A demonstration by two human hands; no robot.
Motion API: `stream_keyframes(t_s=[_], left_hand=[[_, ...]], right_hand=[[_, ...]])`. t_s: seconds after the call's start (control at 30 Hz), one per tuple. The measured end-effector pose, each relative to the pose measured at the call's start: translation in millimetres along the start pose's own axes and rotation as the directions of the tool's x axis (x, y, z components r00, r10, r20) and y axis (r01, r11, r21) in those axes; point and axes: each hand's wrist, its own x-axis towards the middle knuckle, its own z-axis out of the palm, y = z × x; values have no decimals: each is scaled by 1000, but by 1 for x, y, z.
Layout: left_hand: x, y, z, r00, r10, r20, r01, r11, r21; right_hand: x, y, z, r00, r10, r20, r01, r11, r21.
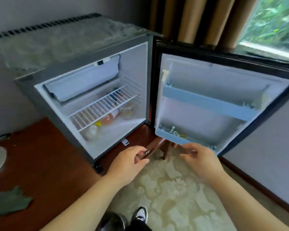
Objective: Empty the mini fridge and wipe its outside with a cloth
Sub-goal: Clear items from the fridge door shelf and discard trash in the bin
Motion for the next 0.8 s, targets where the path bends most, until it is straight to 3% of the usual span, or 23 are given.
stream_keyframes(t_s=[0.27, 0.4, 0.63, 0.8], left_hand=[[131, 30, 40, 965, 178, 191, -187, 982, 27], [178, 34, 53, 931, 234, 282, -270, 958, 98], [207, 34, 69, 929, 218, 298, -298, 919, 257], [207, 39, 81, 918, 240, 316, -330, 905, 271]], right_hand=[[55, 27, -26, 979, 201, -47, -206, 968, -141], [89, 23, -17, 980, 196, -37, -200, 963, -179], [124, 20, 8, 994, 113, -3, -112, 986, -121], [135, 28, 4, 992, 120, 33, -108, 964, -245]])
